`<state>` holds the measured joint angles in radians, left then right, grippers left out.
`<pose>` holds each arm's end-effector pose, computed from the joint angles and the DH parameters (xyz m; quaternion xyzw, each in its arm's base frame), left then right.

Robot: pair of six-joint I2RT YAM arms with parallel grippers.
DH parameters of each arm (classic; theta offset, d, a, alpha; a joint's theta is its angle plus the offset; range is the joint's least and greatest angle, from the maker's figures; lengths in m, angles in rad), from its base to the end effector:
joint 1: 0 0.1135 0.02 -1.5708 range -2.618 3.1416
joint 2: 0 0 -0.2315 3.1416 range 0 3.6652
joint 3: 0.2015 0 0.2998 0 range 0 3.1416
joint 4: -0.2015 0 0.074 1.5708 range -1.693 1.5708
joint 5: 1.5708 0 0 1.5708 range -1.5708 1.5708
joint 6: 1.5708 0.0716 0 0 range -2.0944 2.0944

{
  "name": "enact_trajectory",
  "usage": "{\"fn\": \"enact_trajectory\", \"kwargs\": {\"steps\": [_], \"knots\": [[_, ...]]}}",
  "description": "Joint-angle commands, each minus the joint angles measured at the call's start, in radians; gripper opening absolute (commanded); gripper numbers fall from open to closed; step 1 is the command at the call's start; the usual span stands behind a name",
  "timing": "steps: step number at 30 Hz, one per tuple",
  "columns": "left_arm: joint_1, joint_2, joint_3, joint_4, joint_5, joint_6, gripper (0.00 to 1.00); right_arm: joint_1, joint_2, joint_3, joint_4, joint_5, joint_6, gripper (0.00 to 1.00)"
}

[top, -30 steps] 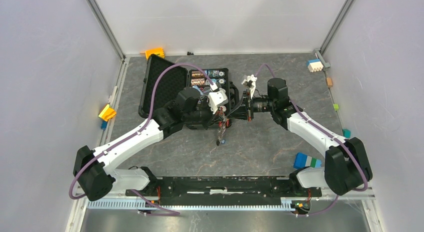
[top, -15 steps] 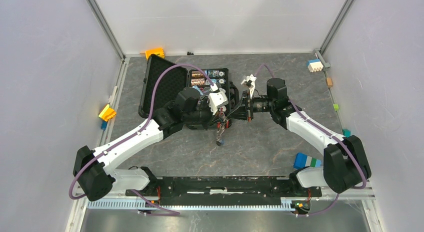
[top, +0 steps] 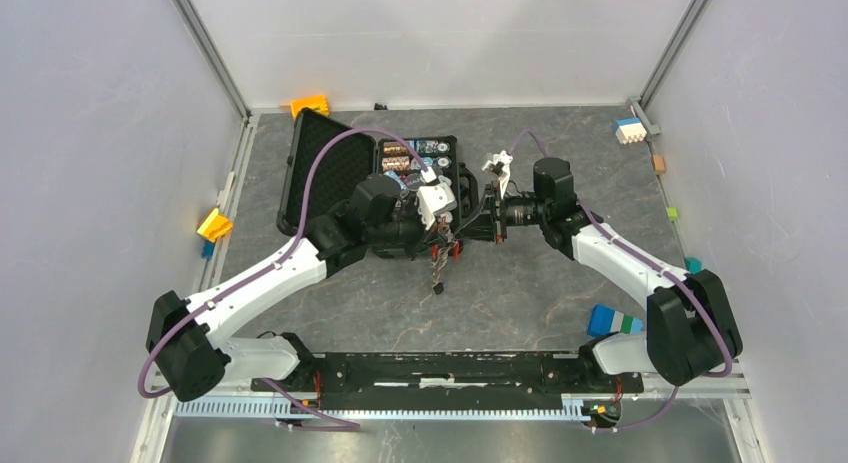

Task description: Put the keys on the keyring

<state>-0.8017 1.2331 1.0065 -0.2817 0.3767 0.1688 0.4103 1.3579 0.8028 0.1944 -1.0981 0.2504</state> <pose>0.2355 -0.2812 0.2560 0.4789 0.7049 -0.3083 0.4227 0.2974 0.1989 0.1983 -0.3519 0.6756 0.5634 0.3197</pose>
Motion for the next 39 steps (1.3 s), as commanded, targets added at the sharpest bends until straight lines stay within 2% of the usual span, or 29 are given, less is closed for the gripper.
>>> {"fn": "enact_trajectory", "kwargs": {"steps": [1,27,39], "knots": [[-0.001,-0.036,0.002,0.092,0.073,0.013,0.02,-0.005,-0.005,-0.01,0.055,0.018,0.01,0.0],[0.06,-0.039,-0.075,0.278,0.217,-0.008,0.02,0.002,-0.065,-0.173,0.35,-0.009,0.187,0.06],[0.08,-0.017,-0.116,0.391,0.364,-0.005,0.02,0.015,-0.086,-0.214,0.448,-0.03,0.237,0.06]]}}
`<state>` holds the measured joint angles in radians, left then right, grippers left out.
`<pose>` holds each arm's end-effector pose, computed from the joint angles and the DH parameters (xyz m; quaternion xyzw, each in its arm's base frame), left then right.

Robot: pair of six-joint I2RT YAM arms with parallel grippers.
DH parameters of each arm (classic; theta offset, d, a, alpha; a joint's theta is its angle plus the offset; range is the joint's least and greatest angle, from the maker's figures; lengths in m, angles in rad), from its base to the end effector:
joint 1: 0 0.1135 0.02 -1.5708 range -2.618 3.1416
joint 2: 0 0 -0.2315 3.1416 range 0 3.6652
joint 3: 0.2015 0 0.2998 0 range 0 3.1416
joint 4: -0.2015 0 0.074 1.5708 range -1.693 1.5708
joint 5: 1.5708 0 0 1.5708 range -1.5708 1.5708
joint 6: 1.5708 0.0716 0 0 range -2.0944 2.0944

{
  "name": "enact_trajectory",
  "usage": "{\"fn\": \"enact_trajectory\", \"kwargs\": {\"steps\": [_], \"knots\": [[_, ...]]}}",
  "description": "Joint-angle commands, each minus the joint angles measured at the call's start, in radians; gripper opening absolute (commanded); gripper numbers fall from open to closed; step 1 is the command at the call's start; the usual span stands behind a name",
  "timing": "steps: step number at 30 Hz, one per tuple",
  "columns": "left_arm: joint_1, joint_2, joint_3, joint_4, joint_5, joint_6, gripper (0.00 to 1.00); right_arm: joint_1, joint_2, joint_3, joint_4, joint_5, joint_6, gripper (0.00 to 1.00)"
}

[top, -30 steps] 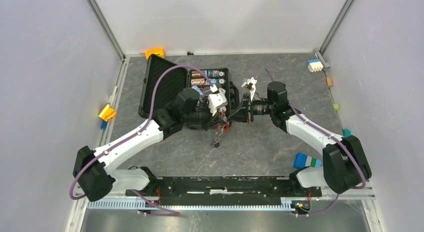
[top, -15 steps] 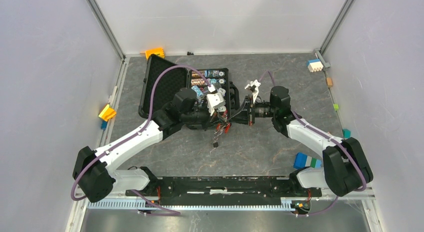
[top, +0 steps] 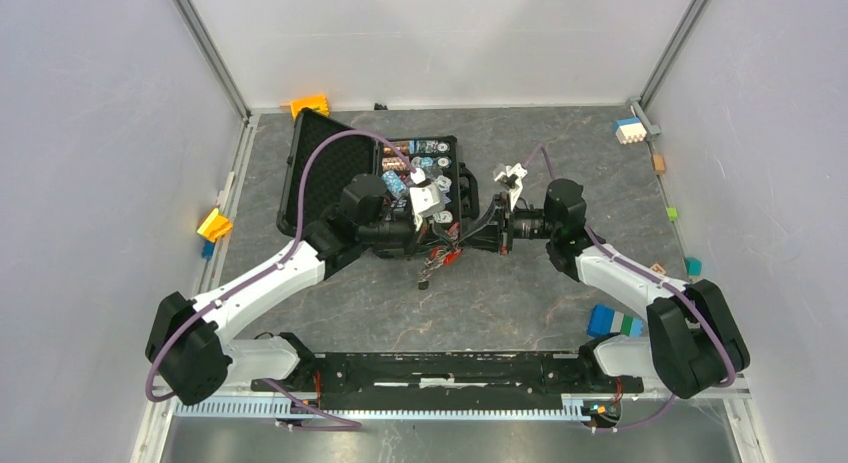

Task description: Put the keys on the keyring

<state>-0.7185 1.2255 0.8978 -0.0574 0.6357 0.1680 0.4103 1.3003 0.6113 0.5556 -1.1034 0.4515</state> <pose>0.2438 -0.2697 0.2442 0.4956 0.6368 -0.3937 0.4403 0.2756 0.1896 0.1820 -0.3318 0.6480 0.5926 0.3447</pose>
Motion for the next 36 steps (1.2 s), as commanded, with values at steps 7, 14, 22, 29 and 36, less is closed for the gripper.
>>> {"fn": "enact_trajectory", "kwargs": {"steps": [7,14,22,29,36], "knots": [[0.001,0.002,-0.033,0.21,0.138,0.001,0.02,0.017,-0.043,-0.047,0.158,-0.051,0.073,0.09],[0.011,-0.001,-0.062,0.253,0.166,-0.023,0.02,0.016,-0.055,-0.049,0.174,-0.075,0.07,0.14],[0.033,-0.017,-0.096,0.337,0.213,-0.098,0.02,0.016,-0.057,-0.029,0.093,-0.09,-0.01,0.2],[0.052,-0.021,-0.127,0.435,0.26,-0.16,0.02,0.014,-0.066,-0.008,-0.006,-0.089,-0.101,0.21],[0.062,-0.024,-0.143,0.478,0.289,-0.212,0.02,0.005,-0.068,0.0,-0.068,-0.095,-0.158,0.2]]}}
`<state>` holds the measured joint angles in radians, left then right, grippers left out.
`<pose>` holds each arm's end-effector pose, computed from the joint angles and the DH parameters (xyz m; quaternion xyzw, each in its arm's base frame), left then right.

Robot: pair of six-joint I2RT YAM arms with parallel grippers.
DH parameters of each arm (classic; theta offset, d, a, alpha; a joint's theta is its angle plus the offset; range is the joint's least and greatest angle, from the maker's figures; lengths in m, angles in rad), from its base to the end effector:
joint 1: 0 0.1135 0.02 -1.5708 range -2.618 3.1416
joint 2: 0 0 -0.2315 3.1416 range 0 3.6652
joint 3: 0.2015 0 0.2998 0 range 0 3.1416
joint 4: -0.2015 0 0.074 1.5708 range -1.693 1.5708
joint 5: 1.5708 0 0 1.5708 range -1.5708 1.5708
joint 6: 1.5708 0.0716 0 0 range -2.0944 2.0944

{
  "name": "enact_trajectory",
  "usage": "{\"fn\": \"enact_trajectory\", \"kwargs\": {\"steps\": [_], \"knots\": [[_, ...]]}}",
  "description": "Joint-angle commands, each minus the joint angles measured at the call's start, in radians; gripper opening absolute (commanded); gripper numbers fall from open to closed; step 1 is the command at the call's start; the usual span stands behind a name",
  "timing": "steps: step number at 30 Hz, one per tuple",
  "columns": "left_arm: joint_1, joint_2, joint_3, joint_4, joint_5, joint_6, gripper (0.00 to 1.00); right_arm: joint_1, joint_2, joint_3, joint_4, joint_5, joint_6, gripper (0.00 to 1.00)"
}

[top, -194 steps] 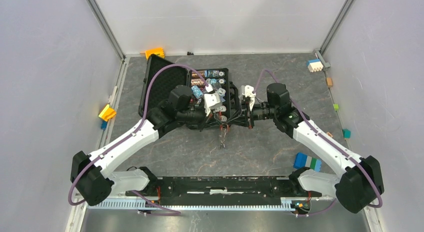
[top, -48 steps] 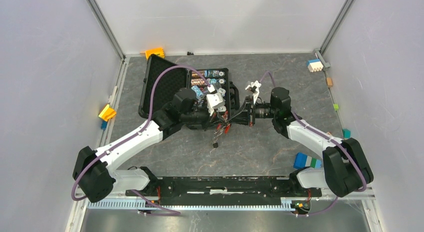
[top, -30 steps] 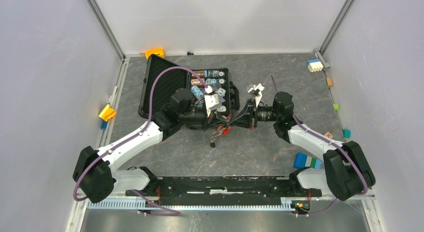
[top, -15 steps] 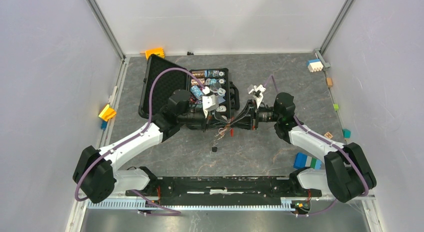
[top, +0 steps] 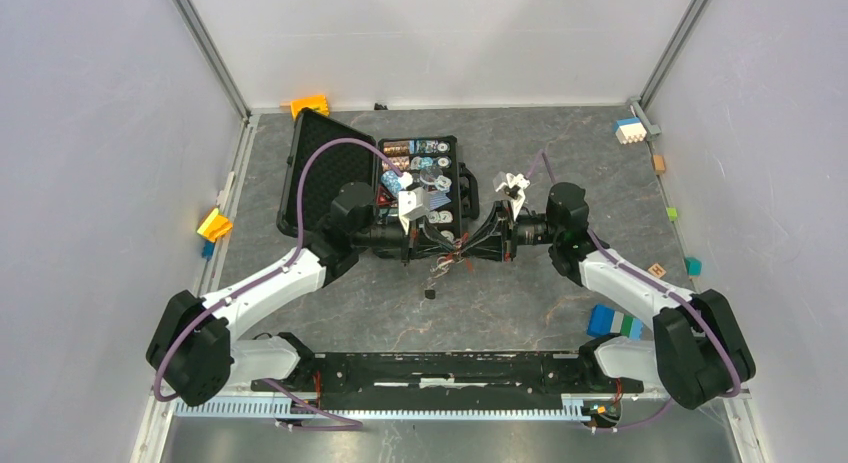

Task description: Put the keys on the keyring

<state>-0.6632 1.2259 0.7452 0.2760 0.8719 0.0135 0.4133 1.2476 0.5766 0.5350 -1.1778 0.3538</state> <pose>0.2401 -0.2571 0.2243 0.4848 0.5748 -0.4930 0.4377 0.2613 0.1868 0.1836 -0.3836 0.6155 0.5927 0.3503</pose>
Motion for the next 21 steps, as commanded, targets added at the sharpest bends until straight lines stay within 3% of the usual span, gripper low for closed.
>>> {"fn": "enact_trajectory", "kwargs": {"steps": [1,10,15,21], "knots": [[0.007,-0.024,0.007,0.147,0.057,-0.058,0.02,0.001,-0.014,0.035,-0.048,-0.026,-0.061,0.2],[0.013,-0.027,-0.001,0.149,0.069,-0.05,0.02,-0.021,-0.025,0.058,-0.087,-0.053,-0.086,0.14],[0.012,-0.022,0.008,0.099,0.043,-0.017,0.02,-0.022,-0.013,0.15,-0.278,-0.03,-0.192,0.0],[0.011,-0.02,0.013,0.039,0.014,0.075,0.02,-0.018,0.013,0.221,-0.38,-0.015,-0.221,0.0]]}}
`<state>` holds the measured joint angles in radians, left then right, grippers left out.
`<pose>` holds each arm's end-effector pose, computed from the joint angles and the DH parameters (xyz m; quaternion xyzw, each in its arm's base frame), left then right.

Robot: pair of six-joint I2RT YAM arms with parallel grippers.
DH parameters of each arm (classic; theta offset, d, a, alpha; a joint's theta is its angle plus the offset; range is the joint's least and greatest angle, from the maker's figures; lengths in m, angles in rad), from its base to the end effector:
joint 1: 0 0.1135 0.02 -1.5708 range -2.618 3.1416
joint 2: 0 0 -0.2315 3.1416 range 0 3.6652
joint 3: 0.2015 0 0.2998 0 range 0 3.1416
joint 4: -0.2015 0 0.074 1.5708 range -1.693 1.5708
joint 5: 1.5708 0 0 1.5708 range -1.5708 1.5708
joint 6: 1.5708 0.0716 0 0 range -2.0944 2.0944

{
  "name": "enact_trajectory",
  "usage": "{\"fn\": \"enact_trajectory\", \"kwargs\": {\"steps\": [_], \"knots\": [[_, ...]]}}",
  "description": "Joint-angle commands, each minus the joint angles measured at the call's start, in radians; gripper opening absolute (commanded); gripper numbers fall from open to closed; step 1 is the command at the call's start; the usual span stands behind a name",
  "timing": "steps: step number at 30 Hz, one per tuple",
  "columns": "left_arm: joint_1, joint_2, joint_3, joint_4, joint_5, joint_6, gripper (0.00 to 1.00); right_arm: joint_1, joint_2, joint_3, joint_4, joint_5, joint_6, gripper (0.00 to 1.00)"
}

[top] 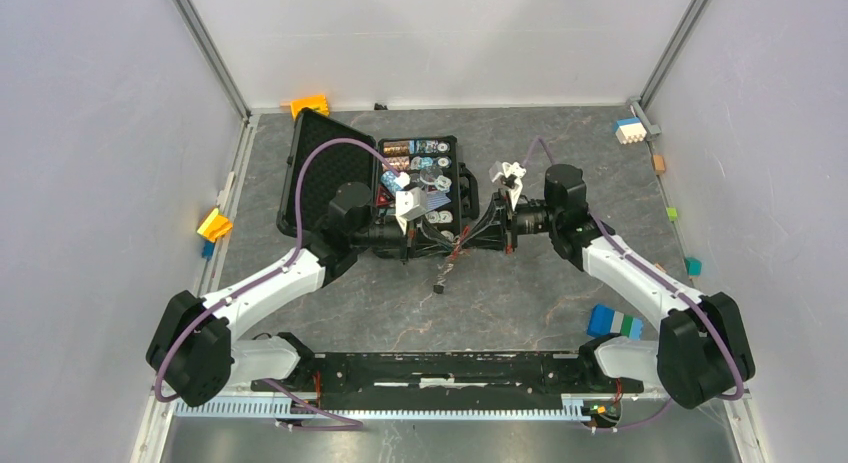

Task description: Put the keys on the keyring

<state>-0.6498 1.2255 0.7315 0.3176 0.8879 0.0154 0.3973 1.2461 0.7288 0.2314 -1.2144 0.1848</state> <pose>0.2419 -0.2536 0.2240 0.4867 0.5643 -0.4937 0.4482 0.2747 0.1880 0.2119 -0.4097 0.6176 0.5788 0.3403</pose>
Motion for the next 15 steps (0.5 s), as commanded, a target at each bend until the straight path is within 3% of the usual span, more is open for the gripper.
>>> {"fn": "enact_trajectory", "kwargs": {"steps": [1,15], "knots": [[-0.002,-0.02,0.028,-0.008,-0.005,0.078,0.02,-0.001,0.015,0.073,-0.082,0.023,-0.053,0.0],[-0.002,-0.012,0.032,0.023,0.013,0.051,0.02,0.0,0.018,0.097,-0.197,0.061,-0.143,0.0]]}}
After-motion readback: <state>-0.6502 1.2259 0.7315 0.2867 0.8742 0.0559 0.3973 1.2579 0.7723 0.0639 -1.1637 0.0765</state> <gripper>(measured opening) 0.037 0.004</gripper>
